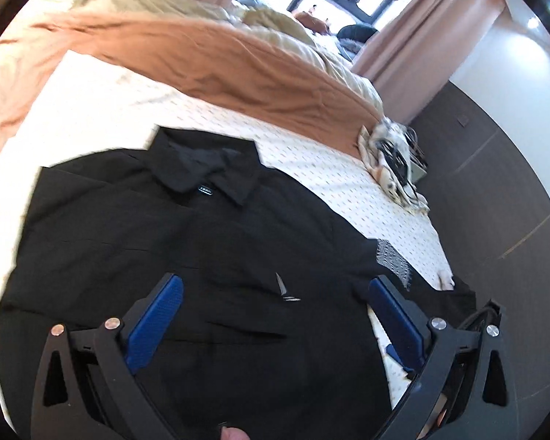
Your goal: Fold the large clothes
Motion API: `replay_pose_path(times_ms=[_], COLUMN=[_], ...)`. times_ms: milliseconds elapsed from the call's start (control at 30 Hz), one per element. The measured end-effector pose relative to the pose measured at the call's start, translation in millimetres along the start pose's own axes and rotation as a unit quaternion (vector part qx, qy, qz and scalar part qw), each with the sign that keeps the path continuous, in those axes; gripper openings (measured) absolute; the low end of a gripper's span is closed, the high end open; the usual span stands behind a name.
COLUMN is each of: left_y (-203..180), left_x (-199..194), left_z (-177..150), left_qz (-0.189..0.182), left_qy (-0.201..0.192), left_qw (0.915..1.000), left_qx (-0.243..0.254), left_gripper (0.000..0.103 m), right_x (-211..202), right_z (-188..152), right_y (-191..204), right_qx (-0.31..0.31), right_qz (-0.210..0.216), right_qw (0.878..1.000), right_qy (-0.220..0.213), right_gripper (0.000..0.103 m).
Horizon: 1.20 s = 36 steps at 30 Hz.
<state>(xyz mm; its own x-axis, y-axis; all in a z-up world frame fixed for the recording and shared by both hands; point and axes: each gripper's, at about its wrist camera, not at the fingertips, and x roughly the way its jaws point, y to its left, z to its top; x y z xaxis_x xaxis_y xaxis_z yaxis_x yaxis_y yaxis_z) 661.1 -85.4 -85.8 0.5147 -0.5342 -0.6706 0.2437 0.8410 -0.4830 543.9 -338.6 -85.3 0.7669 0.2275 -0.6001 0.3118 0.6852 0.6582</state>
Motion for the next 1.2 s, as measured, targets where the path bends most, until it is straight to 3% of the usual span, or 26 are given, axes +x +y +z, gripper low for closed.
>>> replay_pose_path(times_ms=[200, 400, 500, 600, 667, 767, 833, 967, 1100, 1133, 1200], left_y=[45.5, 89.0, 110.1, 132.6, 149.0, 168.8, 181.9, 190.2, 175.3, 168.5, 152.7], left_x=[-49.3, -70.7, -78.5, -82.1, -84.7, -90.2, -93.1, -99.7, -105.4, -105.9, -109.5], left_z=[-8.0, -18.6, -25.9, -32.2, -37.3, -43.3, -46.0, -50.1, -50.1, -48.9, -47.1], left_qz=[0.059, 0.094, 0.115, 0.119, 0.127, 0.142, 0.148, 0.146, 0.131, 0.123, 0.109], left_qy=[-0.035, -0.044, -0.055, -0.048, -0.042, -0.036, -0.032, -0.043, -0.060, -0.062, -0.069], left_qw=[0.9976, 0.9946, 0.9918, 0.9917, 0.9907, 0.9886, 0.9875, 0.9867, 0.9879, 0.9888, 0.9902], left_qx=[0.002, 0.006, 0.004, -0.014, -0.024, -0.034, -0.044, -0.057, -0.057, -0.057, -0.055], left_gripper=[0.103, 0.103, 0.098, 0.084, 0.080, 0.080, 0.079, 0.077, 0.077, 0.077, 0.077], right_x=[18.7, 54.9, 77.0, 100.1, 116.7, 142.5, 158.5, 186.1, 167.3, 155.4, 137.9], right_z=[-20.7, -47.8, -59.8, -69.5, -79.1, -95.6, -107.7, -120.7, -103.3, -95.2, -82.3], right_y=[38.2, 79.5, 98.8, 124.2, 145.0, 163.8, 168.8, 161.9, 154.9, 149.3, 136.7], right_qx=[-0.083, -0.165, -0.210, -0.258, -0.301, -0.354, -0.369, -0.405, -0.380, -0.366, -0.332], right_qz=[-0.018, -0.037, -0.081, -0.132, -0.164, -0.205, -0.224, -0.280, -0.306, -0.308, -0.282], right_qw=[0.996, 0.985, 0.973, 0.956, 0.939, 0.912, 0.902, 0.870, 0.873, 0.878, 0.900], right_qy=[0.014, 0.045, 0.046, 0.038, 0.029, 0.025, 0.029, 0.035, -0.001, -0.016, -0.022], right_gripper=[0.103, 0.103, 0.103, 0.103, 0.103, 0.103, 0.103, 0.103, 0.103, 0.103, 0.103])
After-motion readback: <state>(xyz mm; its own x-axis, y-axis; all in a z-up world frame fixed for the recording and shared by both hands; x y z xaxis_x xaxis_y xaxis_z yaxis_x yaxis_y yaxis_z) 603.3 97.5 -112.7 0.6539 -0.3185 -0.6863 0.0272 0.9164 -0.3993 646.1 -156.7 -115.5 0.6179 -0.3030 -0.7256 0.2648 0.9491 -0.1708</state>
